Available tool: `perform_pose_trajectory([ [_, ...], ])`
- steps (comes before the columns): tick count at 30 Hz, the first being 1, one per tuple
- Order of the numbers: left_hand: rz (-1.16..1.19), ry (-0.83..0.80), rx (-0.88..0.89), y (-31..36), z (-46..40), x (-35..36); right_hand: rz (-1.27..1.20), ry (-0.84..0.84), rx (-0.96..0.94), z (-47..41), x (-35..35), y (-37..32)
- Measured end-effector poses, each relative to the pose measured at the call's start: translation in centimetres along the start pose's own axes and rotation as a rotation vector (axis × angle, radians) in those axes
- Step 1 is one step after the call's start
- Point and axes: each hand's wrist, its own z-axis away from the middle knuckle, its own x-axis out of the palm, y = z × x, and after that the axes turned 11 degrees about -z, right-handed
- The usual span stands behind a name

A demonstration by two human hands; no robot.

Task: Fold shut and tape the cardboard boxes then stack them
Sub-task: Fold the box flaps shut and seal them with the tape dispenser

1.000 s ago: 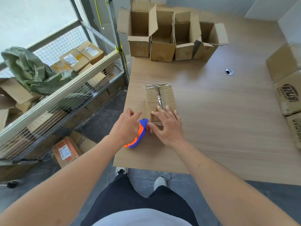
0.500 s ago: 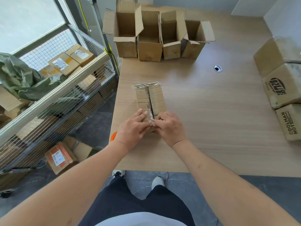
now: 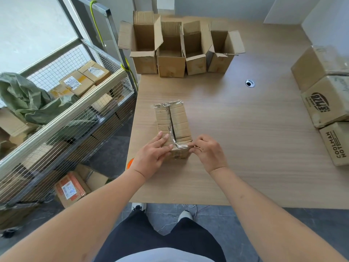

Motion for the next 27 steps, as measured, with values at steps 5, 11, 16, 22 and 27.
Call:
perform_pose_trajectory([
  [5, 0.028, -0.024, -0.071, 0.9, -0.1, -0.4, -0.133, 0.114, 0.166, 0.0, 0.4, -0.6],
  [11, 0.06, -0.096, -0.118, 1.5, -0.2, -1.5, -0.204, 0.201, 0.473, 0.5, 1.8, -1.7],
  [16, 0.043, -0.103, -0.143, 2.2, -0.2, -1.6, 0.082, 0.124, 0.437, 0.4, 2.0, -2.6],
  [22, 0.052, -0.122, -0.144, 2.2, -0.4, -2.0, 0.178, 0.028, 0.434, -0.4, 1.4, -2.9],
  [27, 0.036, -0.154, -0.086, 1.7, -0.4, -2.2, 0.192, -0.081, 0.497, -1.6, 0.7, -2.9],
])
